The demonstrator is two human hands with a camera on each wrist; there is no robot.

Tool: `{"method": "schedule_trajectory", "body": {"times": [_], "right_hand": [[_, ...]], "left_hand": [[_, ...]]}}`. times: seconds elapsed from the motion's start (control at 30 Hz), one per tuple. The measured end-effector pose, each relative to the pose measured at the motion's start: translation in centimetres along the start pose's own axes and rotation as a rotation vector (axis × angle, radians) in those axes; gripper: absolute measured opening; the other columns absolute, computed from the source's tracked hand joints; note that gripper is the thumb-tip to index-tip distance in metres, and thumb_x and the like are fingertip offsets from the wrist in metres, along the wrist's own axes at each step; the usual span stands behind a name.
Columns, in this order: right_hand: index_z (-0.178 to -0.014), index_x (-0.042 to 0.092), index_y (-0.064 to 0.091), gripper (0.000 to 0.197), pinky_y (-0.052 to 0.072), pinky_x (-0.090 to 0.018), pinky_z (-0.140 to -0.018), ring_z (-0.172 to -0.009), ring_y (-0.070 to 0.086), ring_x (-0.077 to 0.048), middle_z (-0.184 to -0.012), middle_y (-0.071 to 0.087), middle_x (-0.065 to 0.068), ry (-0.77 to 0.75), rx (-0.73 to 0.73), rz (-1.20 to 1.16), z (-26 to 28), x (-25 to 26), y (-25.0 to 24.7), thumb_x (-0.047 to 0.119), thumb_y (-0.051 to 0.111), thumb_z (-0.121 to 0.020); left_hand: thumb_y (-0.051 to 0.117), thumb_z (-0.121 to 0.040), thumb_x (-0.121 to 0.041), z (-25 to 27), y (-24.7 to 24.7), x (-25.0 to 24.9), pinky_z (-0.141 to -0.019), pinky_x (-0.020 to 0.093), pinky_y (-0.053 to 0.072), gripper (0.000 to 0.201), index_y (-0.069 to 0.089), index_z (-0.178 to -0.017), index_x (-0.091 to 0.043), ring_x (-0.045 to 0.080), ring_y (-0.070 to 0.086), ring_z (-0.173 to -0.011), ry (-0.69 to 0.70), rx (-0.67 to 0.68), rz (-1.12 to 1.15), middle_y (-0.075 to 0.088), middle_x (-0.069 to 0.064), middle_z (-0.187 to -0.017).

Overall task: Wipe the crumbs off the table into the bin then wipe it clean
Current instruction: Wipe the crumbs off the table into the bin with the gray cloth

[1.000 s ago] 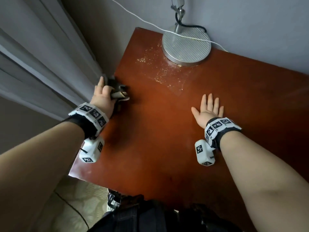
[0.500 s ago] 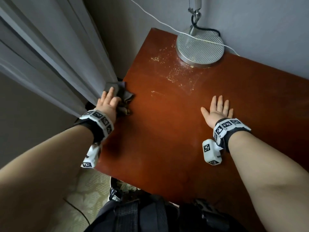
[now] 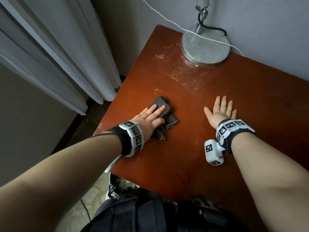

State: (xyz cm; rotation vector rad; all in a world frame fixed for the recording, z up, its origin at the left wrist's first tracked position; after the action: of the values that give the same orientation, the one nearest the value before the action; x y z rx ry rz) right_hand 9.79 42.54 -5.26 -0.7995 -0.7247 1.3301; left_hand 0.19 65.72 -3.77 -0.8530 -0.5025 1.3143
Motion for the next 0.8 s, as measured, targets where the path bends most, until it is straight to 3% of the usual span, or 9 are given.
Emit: {"method": "schedule_trajectory", "body": {"times": [0.1, 0.23, 0.37, 0.43, 0.5, 0.57, 0.67, 0.73, 0.8], "right_hand": [[-0.148, 0.018, -0.014, 0.066, -0.010, -0.042, -0.117, -0.144, -0.020, -0.024, -0.156, -0.021, -0.002, 0.005, 0.000, 0.000, 0.0, -0.1, 0.0, 0.048, 0.015, -0.098], [-0.148, 0.018, -0.014, 0.066, -0.010, -0.043, -0.117, -0.144, -0.020, -0.024, -0.156, -0.020, -0.003, 0.003, -0.008, 0.006, -0.1, 0.0, 0.0, 0.048, 0.016, -0.098], [-0.148, 0.018, -0.014, 0.066, -0.010, -0.043, -0.117, -0.144, -0.019, -0.024, -0.156, -0.020, -0.002, 0.003, -0.013, 0.006, -0.1, 0.0, 0.2, 0.048, 0.016, -0.098], [-0.148, 0.018, -0.014, 0.066, -0.010, -0.043, -0.117, -0.144, -0.019, -0.024, -0.156, -0.020, -0.002, 0.003, -0.011, 0.007, -0.2, 0.0, 0.2, 0.049, 0.016, -0.098], [-0.148, 0.018, -0.015, 0.066, -0.010, -0.043, -0.117, -0.144, -0.020, -0.024, -0.156, -0.021, -0.002, 0.003, -0.003, 0.010, -0.2, -0.1, 0.1, 0.049, 0.015, -0.098], [-0.148, 0.018, -0.016, 0.066, -0.010, -0.043, -0.116, -0.143, -0.020, -0.024, -0.156, -0.022, -0.002, -0.001, 0.002, 0.009, -0.2, -0.1, 0.1, 0.049, 0.015, -0.098], [-0.148, 0.019, -0.016, 0.067, -0.010, -0.043, -0.117, -0.143, -0.020, -0.024, -0.156, -0.022, -0.002, -0.003, 0.007, 0.008, -0.2, -0.1, 0.1, 0.049, 0.016, -0.098], [-0.147, 0.019, -0.017, 0.067, -0.010, -0.043, -0.116, -0.143, -0.021, -0.024, -0.156, -0.022, -0.001, -0.002, 0.007, 0.012, -0.3, -0.1, 0.0, 0.049, 0.016, -0.098], [-0.147, 0.020, -0.017, 0.067, -0.010, -0.043, -0.116, -0.143, -0.021, -0.024, -0.155, -0.023, -0.001, -0.001, 0.009, 0.014, -0.4, -0.2, 0.0, 0.050, 0.015, -0.097]], "left_hand": [[0.048, -0.093, -0.009, -0.7, -1.8, 1.8, -0.116, 0.032, -0.002, 0.078, -0.002, -0.148, -0.031, 0.020, -0.020, -0.142, -0.029, 0.005, -0.045, -0.035, -0.004, -0.149], [0.046, -0.092, -0.004, -0.7, -2.6, 6.4, -0.116, 0.033, -0.002, 0.087, -0.015, -0.146, -0.033, 0.021, -0.015, -0.144, -0.278, -0.108, 0.158, -0.025, -0.003, -0.154], [0.042, -0.095, -0.004, 0.5, -2.7, 8.8, -0.117, 0.036, 0.002, 0.072, 0.001, -0.149, -0.028, 0.025, -0.007, -0.145, -0.427, -0.273, 0.506, -0.011, -0.001, -0.157], [0.043, -0.095, -0.001, 0.6, -2.9, 8.1, -0.117, 0.037, 0.003, 0.068, 0.011, -0.149, -0.026, 0.026, -0.004, -0.145, -0.378, -0.411, 0.619, -0.004, 0.000, -0.158], [0.045, -0.092, 0.003, 0.1, -3.5, 5.8, -0.117, 0.037, 0.004, 0.071, 0.013, -0.148, -0.026, 0.027, -0.005, -0.145, -0.213, -0.501, 0.568, -0.003, 0.000, -0.158], [0.044, -0.091, 0.003, -1.5, -3.9, 2.8, -0.118, 0.038, 0.004, 0.078, 0.007, -0.148, -0.034, 0.024, -0.012, -0.144, -0.046, -0.377, 0.397, -0.013, -0.004, -0.157], [0.049, -0.091, -0.008, -3.7, -4.1, -1.2, -0.118, 0.040, -0.001, 0.087, -0.010, -0.146, -0.041, 0.024, -0.024, -0.141, 0.018, -0.035, 0.022, -0.030, -0.003, -0.152], [0.051, -0.090, -0.014, -3.9, -4.4, -1.8, -0.117, 0.043, -0.007, 0.090, -0.015, -0.144, -0.041, 0.025, -0.025, -0.140, 0.010, 0.042, 0.013, -0.032, -0.001, -0.151], [0.054, -0.088, -0.019, -3.3, -4.7, -1.5, -0.116, 0.043, -0.010, 0.095, -0.020, -0.143, -0.040, 0.024, -0.026, -0.140, -0.022, 0.013, 0.147, -0.033, 0.000, -0.151]]}}
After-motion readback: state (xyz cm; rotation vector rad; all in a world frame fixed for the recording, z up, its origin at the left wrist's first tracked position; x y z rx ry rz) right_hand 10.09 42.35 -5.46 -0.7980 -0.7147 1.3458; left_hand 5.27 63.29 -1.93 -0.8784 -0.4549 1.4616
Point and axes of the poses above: each hand's wrist, its own z-axis away from the middle knuckle, its own y-axis out of the palm, x = y × z, the point moved 1 cm from there along -z, towards the middle knuckle
